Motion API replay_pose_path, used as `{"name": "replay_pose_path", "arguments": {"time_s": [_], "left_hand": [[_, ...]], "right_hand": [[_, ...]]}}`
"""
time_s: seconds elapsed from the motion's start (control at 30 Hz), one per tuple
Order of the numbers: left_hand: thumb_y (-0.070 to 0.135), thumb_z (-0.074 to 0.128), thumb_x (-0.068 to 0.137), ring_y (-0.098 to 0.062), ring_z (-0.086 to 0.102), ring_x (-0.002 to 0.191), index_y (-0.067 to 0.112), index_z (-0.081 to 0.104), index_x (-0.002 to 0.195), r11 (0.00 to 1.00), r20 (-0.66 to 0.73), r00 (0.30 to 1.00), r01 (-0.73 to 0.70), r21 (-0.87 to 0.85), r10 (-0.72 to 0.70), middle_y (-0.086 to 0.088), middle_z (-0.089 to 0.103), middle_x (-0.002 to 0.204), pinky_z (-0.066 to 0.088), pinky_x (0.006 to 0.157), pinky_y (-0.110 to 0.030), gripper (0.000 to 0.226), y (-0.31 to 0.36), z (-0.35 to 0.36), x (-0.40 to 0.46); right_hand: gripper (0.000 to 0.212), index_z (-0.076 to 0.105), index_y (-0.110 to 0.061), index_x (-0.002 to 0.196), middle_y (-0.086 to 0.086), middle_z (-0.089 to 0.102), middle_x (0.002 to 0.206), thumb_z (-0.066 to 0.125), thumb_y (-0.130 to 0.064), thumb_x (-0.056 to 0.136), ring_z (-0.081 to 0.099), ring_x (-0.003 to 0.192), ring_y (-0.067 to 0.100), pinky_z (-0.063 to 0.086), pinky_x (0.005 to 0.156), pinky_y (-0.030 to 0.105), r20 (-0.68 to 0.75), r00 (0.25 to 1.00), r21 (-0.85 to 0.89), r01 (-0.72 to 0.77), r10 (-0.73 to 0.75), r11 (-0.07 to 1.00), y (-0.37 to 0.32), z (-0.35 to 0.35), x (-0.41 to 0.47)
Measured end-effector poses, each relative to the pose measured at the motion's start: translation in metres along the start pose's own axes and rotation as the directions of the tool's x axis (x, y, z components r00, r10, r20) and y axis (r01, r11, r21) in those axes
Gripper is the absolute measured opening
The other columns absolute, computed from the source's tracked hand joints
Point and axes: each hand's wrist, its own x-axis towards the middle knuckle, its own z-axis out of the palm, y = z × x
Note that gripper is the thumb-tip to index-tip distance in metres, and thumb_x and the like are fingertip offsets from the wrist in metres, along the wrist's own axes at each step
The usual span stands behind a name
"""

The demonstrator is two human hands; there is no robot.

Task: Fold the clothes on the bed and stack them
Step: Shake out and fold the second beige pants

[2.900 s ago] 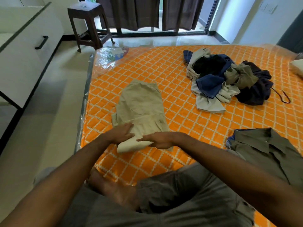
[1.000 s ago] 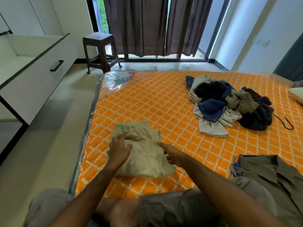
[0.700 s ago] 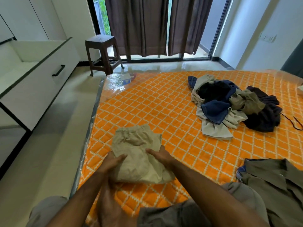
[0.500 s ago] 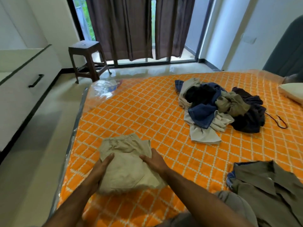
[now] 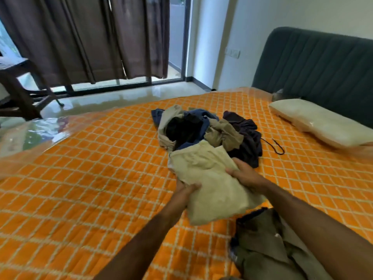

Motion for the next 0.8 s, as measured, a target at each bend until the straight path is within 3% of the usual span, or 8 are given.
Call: {"name": "replay_pose_path", "arguments": {"time_s": [0.13, 0.2, 0.27, 0.37, 0.43, 0.57, 0.7, 0.8], "left_hand": [[0.017, 0.078, 0.086, -0.021, 0.060, 0.124, 0.032, 0.033, 0.147, 0.988, 0.143, 0.981, 0.116, 0.099, -0.130, 0.001, 0.058, 0.140, 0.051, 0.101, -0.051, 0.077, -0.041, 0.048, 0.048], [0.007, 0.069, 0.092, -0.017, 0.060, 0.116, 0.032, 0.034, 0.141, 0.955, 0.195, 0.951, 0.198, 0.221, -0.242, 0.003, 0.058, 0.133, 0.054, 0.097, -0.043, 0.066, -0.061, 0.056, 0.053], [0.008, 0.062, 0.095, -0.012, 0.061, 0.101, 0.026, 0.038, 0.137, 0.904, 0.117, 0.954, 0.217, 0.367, -0.276, 0.000, 0.058, 0.126, 0.056, 0.078, -0.032, 0.051, -0.069, 0.052, 0.056], [0.010, 0.058, 0.096, -0.015, 0.061, 0.084, 0.020, 0.041, 0.129, 0.874, -0.091, 0.985, 0.172, 0.454, -0.146, -0.002, 0.060, 0.107, 0.050, 0.062, -0.032, 0.039, -0.063, 0.027, 0.067], [0.008, 0.053, 0.097, -0.018, 0.061, 0.088, 0.016, 0.045, 0.129, 0.808, -0.156, 0.988, 0.085, 0.583, 0.009, -0.001, 0.058, 0.106, 0.049, 0.065, -0.033, 0.034, -0.049, 0.001, 0.081], [0.007, 0.058, 0.092, -0.024, 0.057, 0.107, 0.010, 0.052, 0.131, 0.413, 0.005, 0.938, -0.158, 0.897, 0.346, -0.004, 0.052, 0.121, 0.053, 0.085, -0.041, 0.040, -0.018, -0.037, 0.122], [0.034, 0.062, 0.093, -0.035, 0.024, 0.145, 0.030, 0.028, 0.154, -0.239, 0.186, 0.941, -0.119, 0.964, 0.282, -0.006, 0.011, 0.165, 0.040, 0.108, -0.052, 0.070, -0.005, -0.039, 0.146], [0.043, 0.063, 0.093, -0.035, 0.013, 0.150, 0.033, 0.011, 0.158, -0.268, 0.140, 0.985, -0.110, 0.957, 0.096, -0.006, -0.008, 0.167, 0.031, 0.116, -0.048, 0.085, -0.004, -0.040, 0.163]], "right_hand": [[0.033, 0.053, -0.019, 0.128, 0.003, 0.058, 0.128, 0.063, -0.027, 0.097, 0.056, 0.116, 0.026, 0.044, 0.091, 0.037, -0.137, 0.982, -0.217, -0.157, 0.130, 0.963, 0.040, -0.051, 0.021], [0.050, 0.047, -0.025, 0.141, 0.009, 0.044, 0.148, 0.058, -0.041, 0.096, 0.046, 0.131, 0.034, 0.041, 0.103, 0.047, -0.306, 0.933, -0.377, -0.300, 0.188, 0.877, 0.052, -0.040, 0.027], [0.069, 0.035, -0.032, 0.152, 0.008, 0.027, 0.160, 0.043, -0.065, 0.092, 0.029, 0.145, 0.035, 0.028, 0.114, 0.057, -0.279, 0.945, -0.414, -0.280, 0.172, 0.866, 0.057, -0.008, 0.030], [0.085, -0.001, -0.046, 0.158, -0.002, -0.017, 0.168, 0.027, -0.084, 0.087, -0.008, 0.155, 0.031, 0.003, 0.115, 0.069, -0.065, 0.977, -0.530, -0.206, 0.203, 0.823, 0.063, 0.050, 0.023], [0.087, -0.015, -0.048, 0.155, -0.003, -0.030, 0.164, 0.020, -0.087, 0.086, -0.021, 0.153, 0.030, -0.004, 0.114, 0.072, -0.086, 0.976, -0.578, -0.211, 0.198, 0.788, 0.071, 0.069, 0.022], [0.089, -0.008, -0.047, 0.156, -0.001, -0.018, 0.168, 0.018, -0.089, 0.083, -0.013, 0.154, 0.031, -0.003, 0.114, 0.069, -0.113, 0.976, -0.594, -0.217, 0.186, 0.774, 0.078, 0.066, 0.028], [0.067, 0.041, -0.036, 0.135, 0.003, 0.038, 0.146, 0.034, -0.081, 0.086, 0.035, 0.136, 0.032, 0.023, 0.110, 0.057, -0.217, 0.970, -0.532, -0.214, 0.112, 0.819, 0.053, 0.030, 0.056], [0.064, 0.038, -0.021, 0.131, 0.007, 0.040, 0.137, 0.064, -0.059, 0.087, 0.044, 0.128, 0.034, 0.041, 0.100, 0.052, -0.451, 0.891, -0.336, -0.224, 0.052, 0.915, 0.023, 0.000, 0.096]]}}
